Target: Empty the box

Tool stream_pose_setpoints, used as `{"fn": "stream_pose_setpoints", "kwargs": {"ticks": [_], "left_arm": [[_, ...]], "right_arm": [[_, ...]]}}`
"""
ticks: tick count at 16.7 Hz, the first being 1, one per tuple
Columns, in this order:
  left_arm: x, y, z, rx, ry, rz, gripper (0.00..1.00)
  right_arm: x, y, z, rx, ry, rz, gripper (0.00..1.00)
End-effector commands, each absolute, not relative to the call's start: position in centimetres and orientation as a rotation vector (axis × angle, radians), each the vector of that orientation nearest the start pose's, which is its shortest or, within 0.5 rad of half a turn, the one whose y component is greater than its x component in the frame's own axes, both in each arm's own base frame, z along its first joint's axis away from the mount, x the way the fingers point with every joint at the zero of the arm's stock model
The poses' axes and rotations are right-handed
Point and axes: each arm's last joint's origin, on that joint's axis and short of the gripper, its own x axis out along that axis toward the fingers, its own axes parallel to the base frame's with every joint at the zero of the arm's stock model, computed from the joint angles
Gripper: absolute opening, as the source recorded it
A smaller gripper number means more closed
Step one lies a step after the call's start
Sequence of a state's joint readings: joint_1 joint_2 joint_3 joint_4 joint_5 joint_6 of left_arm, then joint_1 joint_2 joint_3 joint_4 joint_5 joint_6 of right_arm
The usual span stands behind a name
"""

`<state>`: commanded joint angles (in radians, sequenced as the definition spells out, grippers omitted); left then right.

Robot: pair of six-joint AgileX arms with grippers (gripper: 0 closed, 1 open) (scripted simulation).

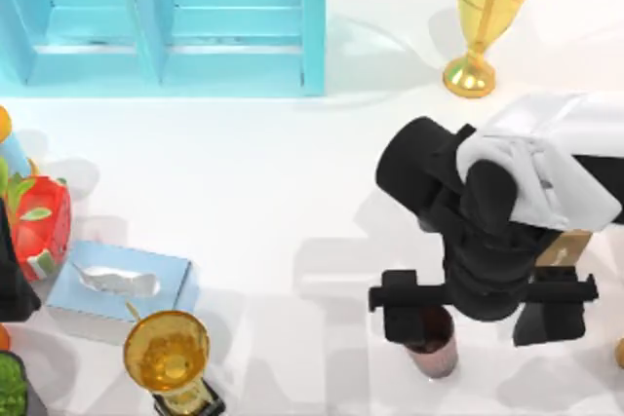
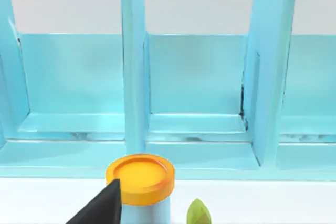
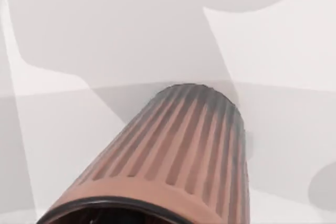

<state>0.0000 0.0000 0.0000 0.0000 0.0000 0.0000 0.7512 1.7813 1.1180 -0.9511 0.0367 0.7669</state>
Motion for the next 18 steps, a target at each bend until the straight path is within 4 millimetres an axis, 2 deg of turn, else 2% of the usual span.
{"fn": "stream_pose_setpoints", "kwargs": {"ticks": [8, 10, 16, 18], "left_arm": [[10.6, -0.1, 16.0, 0.000, 0.000, 0.000, 1.00], [10.6, -0.1, 16.0, 0.000, 0.000, 0.000, 1.00], [10.6, -0.1, 16.0, 0.000, 0.000, 0.000, 1.00], [10.6, -0.1, 16.0, 0.000, 0.000, 0.000, 1.00]], "right_arm": [[22.5, 21.0, 16.1, -0.030, 1.573, -0.054, 1.00], [22.7, 21.3, 17.7, -0.026, 1.567, -0.049, 1.00], [22.5, 21.2, 24.2, -0.042, 1.588, -0.063, 1.00], [22.4, 21.0, 25.5, -0.034, 1.577, -0.055, 1.00]]}}
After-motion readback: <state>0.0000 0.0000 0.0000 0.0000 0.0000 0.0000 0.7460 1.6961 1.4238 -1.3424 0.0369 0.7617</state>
